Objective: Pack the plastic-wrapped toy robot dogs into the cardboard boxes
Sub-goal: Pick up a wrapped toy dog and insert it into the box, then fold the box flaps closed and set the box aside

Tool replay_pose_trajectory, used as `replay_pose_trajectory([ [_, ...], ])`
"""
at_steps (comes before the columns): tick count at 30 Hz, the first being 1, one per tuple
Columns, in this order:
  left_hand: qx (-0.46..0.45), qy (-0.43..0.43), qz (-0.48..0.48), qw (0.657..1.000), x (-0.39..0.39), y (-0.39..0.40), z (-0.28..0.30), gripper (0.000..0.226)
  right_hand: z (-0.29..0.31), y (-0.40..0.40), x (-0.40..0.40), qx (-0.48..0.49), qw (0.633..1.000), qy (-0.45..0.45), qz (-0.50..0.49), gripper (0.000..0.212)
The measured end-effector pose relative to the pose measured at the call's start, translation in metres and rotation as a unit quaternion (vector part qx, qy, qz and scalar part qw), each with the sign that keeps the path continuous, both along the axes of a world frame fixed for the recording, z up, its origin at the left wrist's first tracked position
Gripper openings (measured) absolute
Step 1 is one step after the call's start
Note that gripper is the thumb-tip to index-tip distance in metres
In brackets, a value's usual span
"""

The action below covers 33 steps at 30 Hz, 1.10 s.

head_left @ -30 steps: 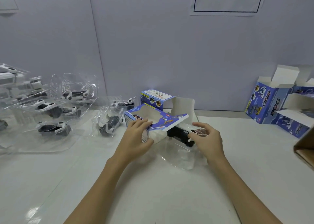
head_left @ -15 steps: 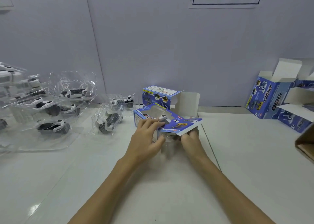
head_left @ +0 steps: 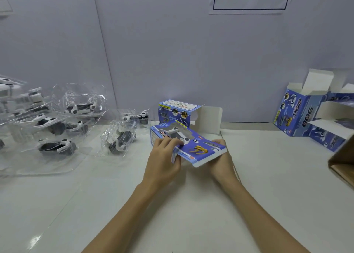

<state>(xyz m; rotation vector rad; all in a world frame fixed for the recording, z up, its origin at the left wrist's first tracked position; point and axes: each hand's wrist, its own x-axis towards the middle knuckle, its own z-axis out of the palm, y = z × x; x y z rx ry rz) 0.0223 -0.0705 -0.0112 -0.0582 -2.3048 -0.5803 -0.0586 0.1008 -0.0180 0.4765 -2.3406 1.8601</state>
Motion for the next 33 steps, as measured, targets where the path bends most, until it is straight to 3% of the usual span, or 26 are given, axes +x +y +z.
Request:
replay_pose_trajectory([
  [2, 0.026, 0.037, -0.007, 0.999, 0.005, 0.002, 0.005, 0.036, 0.004, -0.001, -0.001, -0.041, 0.998, 0.015, -0.035, 0.014],
  [5, 0.242, 0.113, -0.061, 0.962, 0.014, 0.002, 0.021, 0.035, 0.018, 0.008, -0.004, -0.094, 0.995, 0.03, -0.014, 0.01],
  [7, 0.301, 0.13, -0.107, 0.939, 0.019, 0.0, 0.03, 0.044, 0.03, 0.012, 0.003, -0.138, 0.988, 0.062, 0.01, 0.016],
  [12, 0.167, 0.076, -0.188, 0.965, 0.023, 0.003, 0.031, 0.084, 0.053, 0.013, 0.016, -0.206, 0.975, 0.076, 0.019, 0.031],
  [15, 0.202, 0.102, -0.17, 0.959, 0.019, 0.01, 0.033, 0.078, 0.056, 0.017, 0.024, -0.187, 0.976, 0.104, 0.04, 0.036],
  [20, 0.319, 0.157, -0.204, 0.912, 0.02, 0.012, 0.044, 0.055, 0.051, 0.012, 0.038, -0.099, 0.978, 0.173, 0.061, 0.034],
  [25, 0.394, 0.122, -0.226, 0.883, 0.02, 0.011, 0.049, 0.019, 0.051, 0.004, 0.041, -0.118, 0.969, 0.192, 0.1, 0.049],
  [30, 0.331, 0.047, -0.225, 0.915, 0.014, 0.012, 0.042, 0.039, 0.046, 0.008, 0.038, -0.088, 0.975, 0.187, 0.083, 0.053],
  [33, 0.351, 0.016, -0.252, 0.902, 0.013, 0.007, 0.042, 0.038, 0.048, 0.015, 0.036, -0.065, 0.975, 0.194, 0.082, 0.038],
])
